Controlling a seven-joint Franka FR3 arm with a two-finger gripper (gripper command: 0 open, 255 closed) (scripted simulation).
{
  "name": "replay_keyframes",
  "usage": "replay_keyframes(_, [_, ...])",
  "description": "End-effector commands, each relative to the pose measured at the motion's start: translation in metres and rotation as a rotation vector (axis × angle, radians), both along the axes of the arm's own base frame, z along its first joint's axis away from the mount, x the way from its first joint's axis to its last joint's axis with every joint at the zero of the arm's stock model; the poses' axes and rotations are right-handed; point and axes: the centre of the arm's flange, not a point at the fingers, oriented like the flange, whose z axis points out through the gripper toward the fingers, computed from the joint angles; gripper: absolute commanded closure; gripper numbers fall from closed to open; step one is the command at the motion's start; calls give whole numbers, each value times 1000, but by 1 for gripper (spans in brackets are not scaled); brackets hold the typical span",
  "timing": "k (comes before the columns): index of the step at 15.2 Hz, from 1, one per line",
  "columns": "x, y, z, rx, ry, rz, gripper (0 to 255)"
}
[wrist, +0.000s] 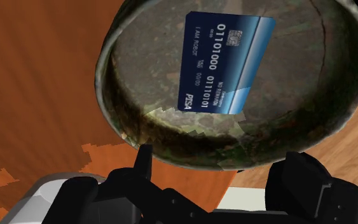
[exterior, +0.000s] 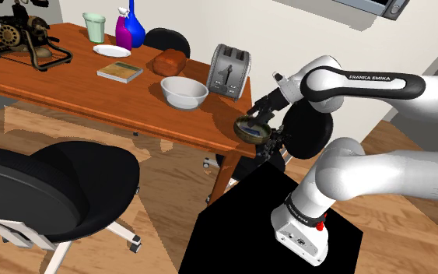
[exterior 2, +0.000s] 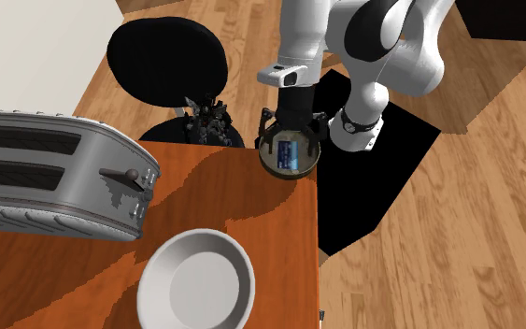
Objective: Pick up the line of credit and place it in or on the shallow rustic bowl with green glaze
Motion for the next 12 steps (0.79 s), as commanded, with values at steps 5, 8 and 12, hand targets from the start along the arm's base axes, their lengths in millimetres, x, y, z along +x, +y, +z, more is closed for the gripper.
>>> replay_keyframes(5, [-22, -17, 42, 0, 0, 0, 0])
replay_keyframes(8, [-22, -17, 42, 0, 0, 0, 0])
replay_keyframes(12, [-22, -17, 42, 0, 0, 0, 0])
